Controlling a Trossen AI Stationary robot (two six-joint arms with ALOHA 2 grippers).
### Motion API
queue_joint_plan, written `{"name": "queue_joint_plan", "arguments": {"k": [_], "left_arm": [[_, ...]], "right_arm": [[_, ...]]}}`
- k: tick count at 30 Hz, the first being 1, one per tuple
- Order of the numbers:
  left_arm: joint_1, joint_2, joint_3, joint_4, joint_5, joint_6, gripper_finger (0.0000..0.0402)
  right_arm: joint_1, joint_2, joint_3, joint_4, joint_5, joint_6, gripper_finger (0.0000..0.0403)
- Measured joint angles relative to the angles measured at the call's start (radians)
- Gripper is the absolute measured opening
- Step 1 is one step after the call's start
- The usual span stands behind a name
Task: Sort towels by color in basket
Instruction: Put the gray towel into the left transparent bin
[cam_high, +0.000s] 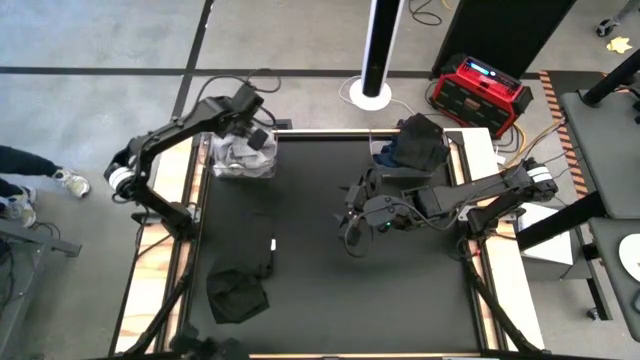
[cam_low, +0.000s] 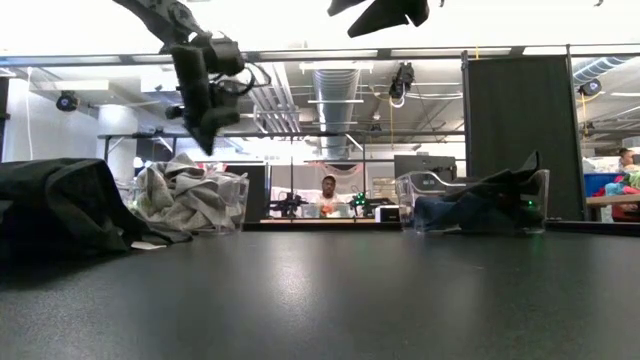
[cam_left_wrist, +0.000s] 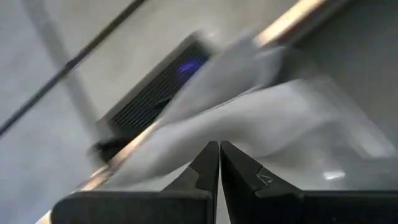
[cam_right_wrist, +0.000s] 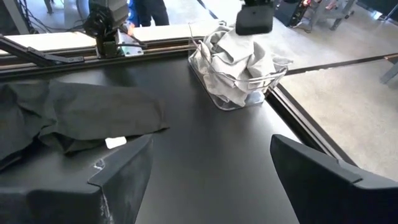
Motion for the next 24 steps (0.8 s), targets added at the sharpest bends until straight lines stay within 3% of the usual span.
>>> {"name": "queue_joint_plan", "arguments": {"k": [4,7,12,19,24], "left_arm": [[-0.004,-0.006,0.023,-0.104,-0.193,-0.058,0.0],[-0.003,-0.03,0.023,-0.193,-0.209,-0.105,0.0],[-0.001,-0.063,-0.012,-0.206,-0.21,-0.149,0.0],[0.02,-0.047,-0.137,-0.099,-0.165,-0.147,0.0],[0.019,-0.046,-0.207,0.04,0.022,-0.122,0.0]], "right_arm": [[0.0,0.0,-0.001,-0.001,-0.004,-0.003,0.0314],[0.0,0.0,-0.004,-0.002,-0.004,-0.005,0.032],[0.0,0.0,-0.009,-0.002,-0.004,-0.006,0.0328],[0.0,0.0,-0.012,0.001,-0.004,-0.006,0.033],[0.0,0.0,-0.017,0.0,-0.004,-0.005,0.032]]}}
